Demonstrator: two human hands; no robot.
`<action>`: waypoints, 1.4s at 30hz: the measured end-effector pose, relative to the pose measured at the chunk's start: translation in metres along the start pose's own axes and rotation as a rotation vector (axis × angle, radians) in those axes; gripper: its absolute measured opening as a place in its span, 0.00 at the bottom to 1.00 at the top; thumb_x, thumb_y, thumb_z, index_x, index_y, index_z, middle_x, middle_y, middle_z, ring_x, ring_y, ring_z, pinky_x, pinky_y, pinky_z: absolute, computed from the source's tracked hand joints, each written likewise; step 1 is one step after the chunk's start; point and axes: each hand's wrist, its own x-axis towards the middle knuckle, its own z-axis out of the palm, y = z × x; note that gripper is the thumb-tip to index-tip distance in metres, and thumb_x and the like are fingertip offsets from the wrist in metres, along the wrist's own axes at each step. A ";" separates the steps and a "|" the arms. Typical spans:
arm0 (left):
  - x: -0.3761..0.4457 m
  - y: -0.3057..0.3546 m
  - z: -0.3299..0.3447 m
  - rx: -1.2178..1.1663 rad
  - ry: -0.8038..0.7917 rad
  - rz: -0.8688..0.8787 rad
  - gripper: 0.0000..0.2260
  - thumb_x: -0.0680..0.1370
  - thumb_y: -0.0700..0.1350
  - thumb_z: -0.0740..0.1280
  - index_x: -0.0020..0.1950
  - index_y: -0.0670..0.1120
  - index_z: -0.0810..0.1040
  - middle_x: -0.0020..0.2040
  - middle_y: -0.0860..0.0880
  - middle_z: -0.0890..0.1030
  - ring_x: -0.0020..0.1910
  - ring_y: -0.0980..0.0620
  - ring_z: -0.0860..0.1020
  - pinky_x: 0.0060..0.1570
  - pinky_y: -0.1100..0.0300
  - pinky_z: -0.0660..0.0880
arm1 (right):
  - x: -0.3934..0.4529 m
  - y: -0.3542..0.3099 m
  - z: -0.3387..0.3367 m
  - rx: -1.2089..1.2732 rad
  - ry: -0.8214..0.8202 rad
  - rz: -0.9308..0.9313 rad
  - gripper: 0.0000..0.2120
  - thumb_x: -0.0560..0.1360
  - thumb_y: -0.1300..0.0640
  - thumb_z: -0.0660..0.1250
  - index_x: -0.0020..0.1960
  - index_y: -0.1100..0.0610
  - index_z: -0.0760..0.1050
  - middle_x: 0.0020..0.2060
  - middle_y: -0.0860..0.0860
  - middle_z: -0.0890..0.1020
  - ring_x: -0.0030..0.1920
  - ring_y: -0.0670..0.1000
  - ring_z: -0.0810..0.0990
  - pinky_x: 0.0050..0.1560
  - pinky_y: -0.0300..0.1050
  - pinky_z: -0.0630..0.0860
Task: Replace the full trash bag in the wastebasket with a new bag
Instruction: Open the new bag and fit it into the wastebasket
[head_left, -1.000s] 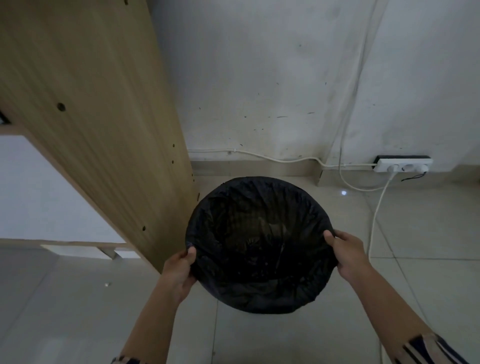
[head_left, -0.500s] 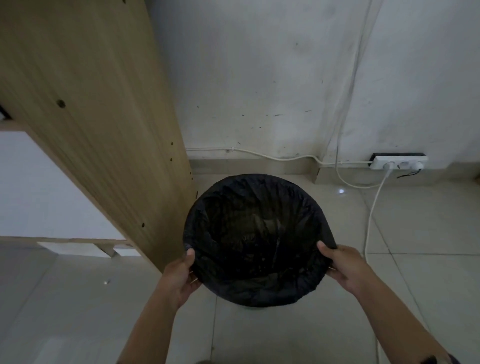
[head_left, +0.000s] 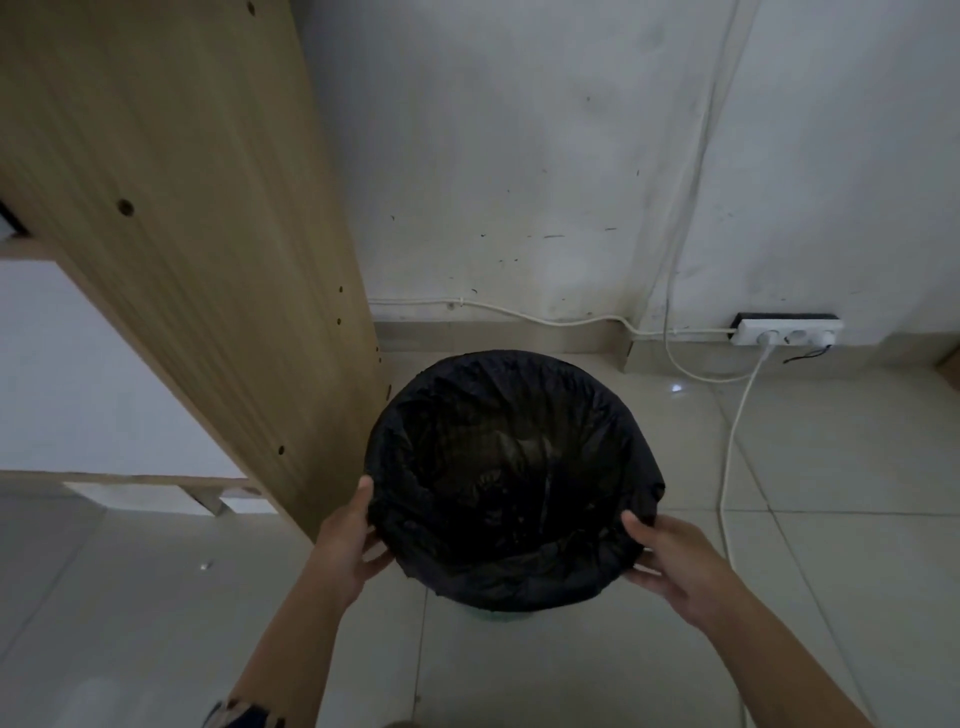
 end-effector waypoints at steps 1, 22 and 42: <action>0.003 0.001 0.001 -0.023 0.001 0.009 0.17 0.78 0.52 0.61 0.61 0.43 0.73 0.61 0.45 0.76 0.58 0.44 0.74 0.52 0.50 0.72 | 0.001 -0.001 0.000 0.010 0.022 -0.005 0.11 0.77 0.62 0.61 0.58 0.65 0.72 0.48 0.58 0.79 0.46 0.56 0.77 0.47 0.51 0.73; 0.006 0.011 -0.003 -0.013 -0.062 -0.035 0.18 0.78 0.51 0.62 0.64 0.42 0.72 0.61 0.44 0.75 0.58 0.45 0.73 0.53 0.51 0.71 | -0.005 0.008 0.006 0.028 0.100 -0.040 0.15 0.77 0.57 0.62 0.61 0.62 0.69 0.53 0.58 0.77 0.51 0.59 0.76 0.51 0.54 0.72; 0.030 0.051 0.009 0.411 0.027 0.206 0.22 0.76 0.57 0.61 0.64 0.43 0.72 0.60 0.47 0.76 0.56 0.47 0.74 0.58 0.52 0.71 | 0.016 -0.014 -0.002 -0.095 0.178 -0.143 0.09 0.77 0.63 0.60 0.56 0.65 0.72 0.49 0.58 0.77 0.49 0.58 0.76 0.51 0.53 0.72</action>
